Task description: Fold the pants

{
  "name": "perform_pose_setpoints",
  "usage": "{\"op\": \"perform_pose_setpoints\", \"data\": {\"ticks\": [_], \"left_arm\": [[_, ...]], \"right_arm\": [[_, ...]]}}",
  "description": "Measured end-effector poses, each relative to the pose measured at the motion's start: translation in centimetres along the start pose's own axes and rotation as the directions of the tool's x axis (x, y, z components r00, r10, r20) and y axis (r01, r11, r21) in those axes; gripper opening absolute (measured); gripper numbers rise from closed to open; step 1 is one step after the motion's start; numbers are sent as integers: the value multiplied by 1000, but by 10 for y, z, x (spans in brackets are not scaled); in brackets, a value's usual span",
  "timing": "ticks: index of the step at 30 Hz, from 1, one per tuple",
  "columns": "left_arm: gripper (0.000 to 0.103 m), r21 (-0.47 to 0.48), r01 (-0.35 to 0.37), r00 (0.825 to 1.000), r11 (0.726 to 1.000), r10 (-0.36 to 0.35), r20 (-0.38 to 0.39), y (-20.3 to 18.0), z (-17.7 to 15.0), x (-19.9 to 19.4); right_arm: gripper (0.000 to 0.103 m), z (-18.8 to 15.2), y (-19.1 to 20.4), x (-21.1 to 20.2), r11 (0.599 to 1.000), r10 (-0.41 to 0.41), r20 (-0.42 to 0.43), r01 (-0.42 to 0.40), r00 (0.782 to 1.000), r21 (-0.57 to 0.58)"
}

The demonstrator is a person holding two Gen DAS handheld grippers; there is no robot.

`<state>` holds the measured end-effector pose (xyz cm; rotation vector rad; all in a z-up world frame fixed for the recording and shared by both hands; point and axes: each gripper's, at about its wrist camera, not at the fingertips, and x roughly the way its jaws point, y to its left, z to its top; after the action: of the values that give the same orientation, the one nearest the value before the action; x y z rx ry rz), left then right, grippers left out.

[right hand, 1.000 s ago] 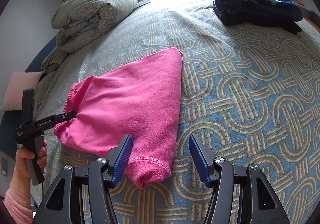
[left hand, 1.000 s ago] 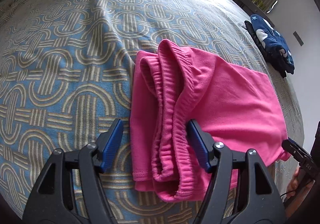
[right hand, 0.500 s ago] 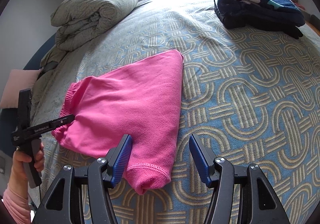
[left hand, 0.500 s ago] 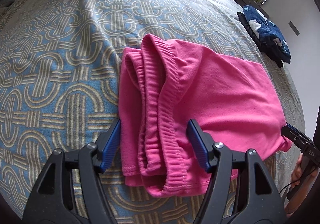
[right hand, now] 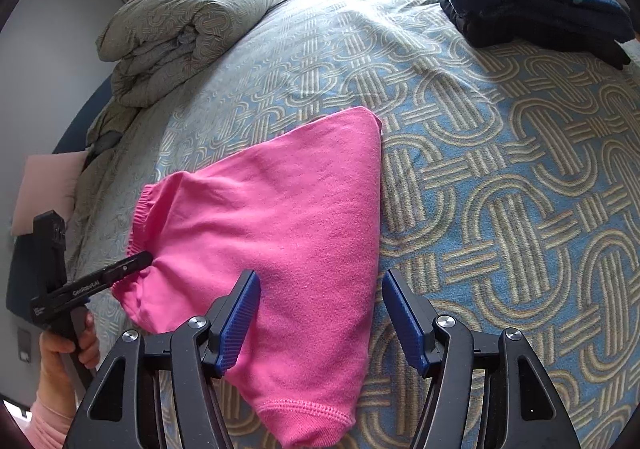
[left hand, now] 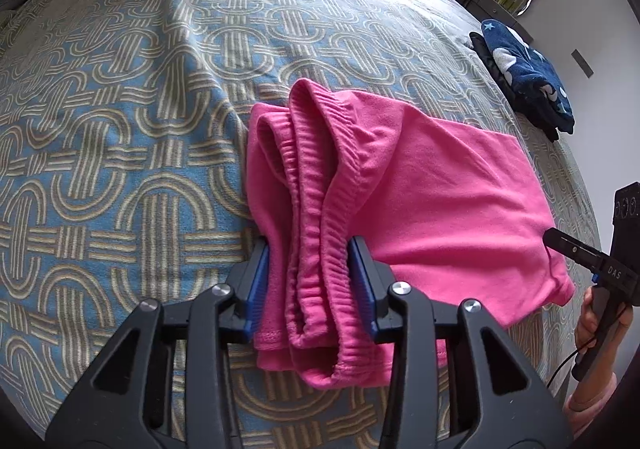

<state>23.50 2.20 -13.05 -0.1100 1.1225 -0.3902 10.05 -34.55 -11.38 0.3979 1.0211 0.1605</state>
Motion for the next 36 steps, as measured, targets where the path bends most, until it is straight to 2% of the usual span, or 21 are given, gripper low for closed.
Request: {"op": "perform_pose_setpoints", "data": {"ticks": [4,6,8,14,22,26,27,28,29,30,32,36], "left_arm": [[42,-1,-4,1000,1000,4,-4,0,1,2],[50,-16,-9,1000,1000,9,-8,2,3,4],[53,-35,-12,1000,999,12,-9,4,5,7],[53,-27,-21,1000,999,21,-5,1,8,11],[45,-3,-24,1000,1000,24,-1,-5,9,11],[32,16,-22,1000,1000,22,9,-10,9,9],[29,25,-20,1000,999,20,14,-11,8,8],[27,33,-19,1000,999,18,21,-14,8,6],[25,35,-19,999,999,18,28,-15,8,4],[24,36,-20,999,999,19,36,-17,8,2],[23,40,-24,998,999,21,57,-21,8,-5],[23,50,-15,995,999,10,98,-30,10,-25]], "right_arm": [[65,3,0,7,1000,12,-20,-11,1000,13],[65,4,0,10,1000,15,-28,-14,999,18],[65,6,-1,12,1000,16,-34,-16,999,21],[67,9,0,16,1000,13,-40,-12,999,15],[70,13,6,21,1000,2,-43,-2,999,-3],[71,14,8,23,1000,-2,-43,2,999,-16],[69,14,10,24,1000,-10,-44,9,999,-28],[52,14,13,24,999,-16,-44,14,999,-46],[26,14,16,25,998,-20,-46,17,999,-65],[20,14,19,24,997,-24,-45,21,999,-77],[16,15,26,18,995,-33,-20,31,999,-94],[15,16,39,-4,993,-24,42,28,999,-115]]}}
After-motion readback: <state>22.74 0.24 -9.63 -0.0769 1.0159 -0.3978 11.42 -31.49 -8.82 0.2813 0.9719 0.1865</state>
